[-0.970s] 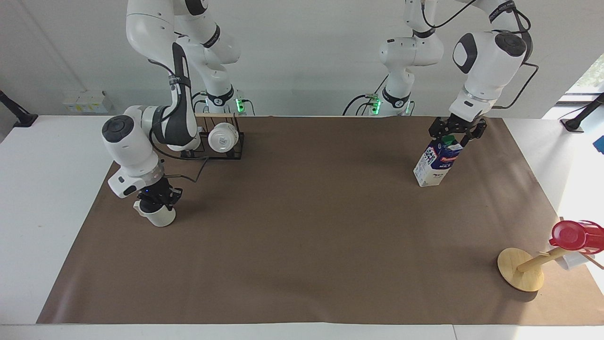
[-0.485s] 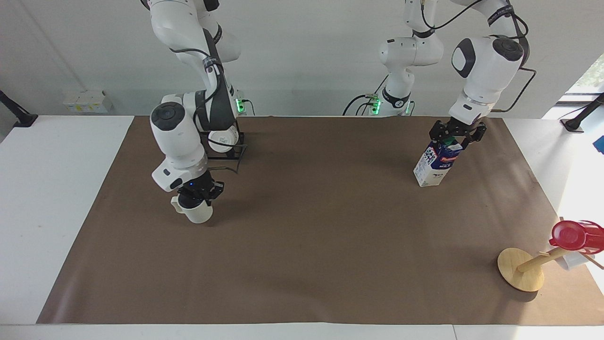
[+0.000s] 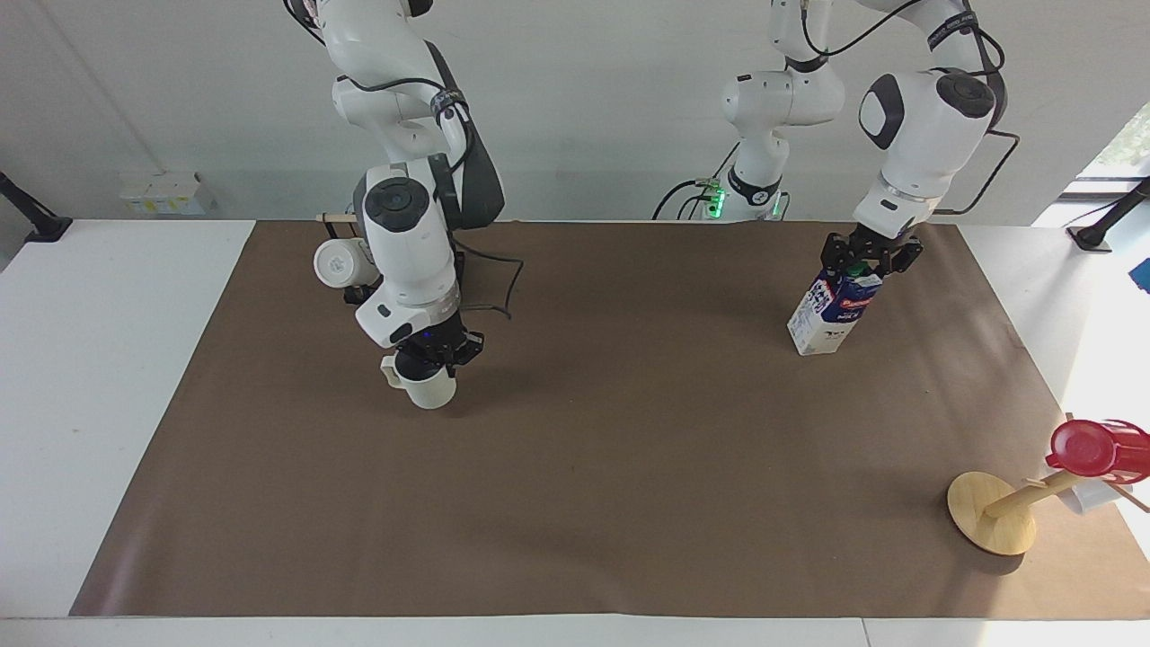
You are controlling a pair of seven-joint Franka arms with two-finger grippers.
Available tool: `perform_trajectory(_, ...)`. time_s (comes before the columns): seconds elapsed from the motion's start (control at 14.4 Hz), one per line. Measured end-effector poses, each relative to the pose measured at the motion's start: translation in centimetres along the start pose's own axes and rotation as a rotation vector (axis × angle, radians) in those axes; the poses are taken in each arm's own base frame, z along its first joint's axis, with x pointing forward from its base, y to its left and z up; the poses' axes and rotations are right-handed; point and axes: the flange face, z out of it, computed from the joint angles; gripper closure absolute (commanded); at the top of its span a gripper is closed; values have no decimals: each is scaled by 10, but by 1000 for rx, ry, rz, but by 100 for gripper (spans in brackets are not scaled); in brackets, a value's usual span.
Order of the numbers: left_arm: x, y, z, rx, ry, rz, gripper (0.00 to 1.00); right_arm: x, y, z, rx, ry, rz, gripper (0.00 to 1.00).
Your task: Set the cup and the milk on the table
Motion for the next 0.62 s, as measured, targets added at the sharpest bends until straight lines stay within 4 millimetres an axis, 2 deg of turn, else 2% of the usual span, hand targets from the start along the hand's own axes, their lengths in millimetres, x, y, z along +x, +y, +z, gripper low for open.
perform_trajectory(0.21,0,0,0,0,0,0,50,-12,-42,-9,10,17,-8,100)
perform_trajectory(0.42,0,0,0,0,1,0,50,-32,-95,-21,25,35,-5,100)
perform_trajectory(0.62,3,0,-9,1,8,-1,55,-58,-142,-14,26,23,14,100)
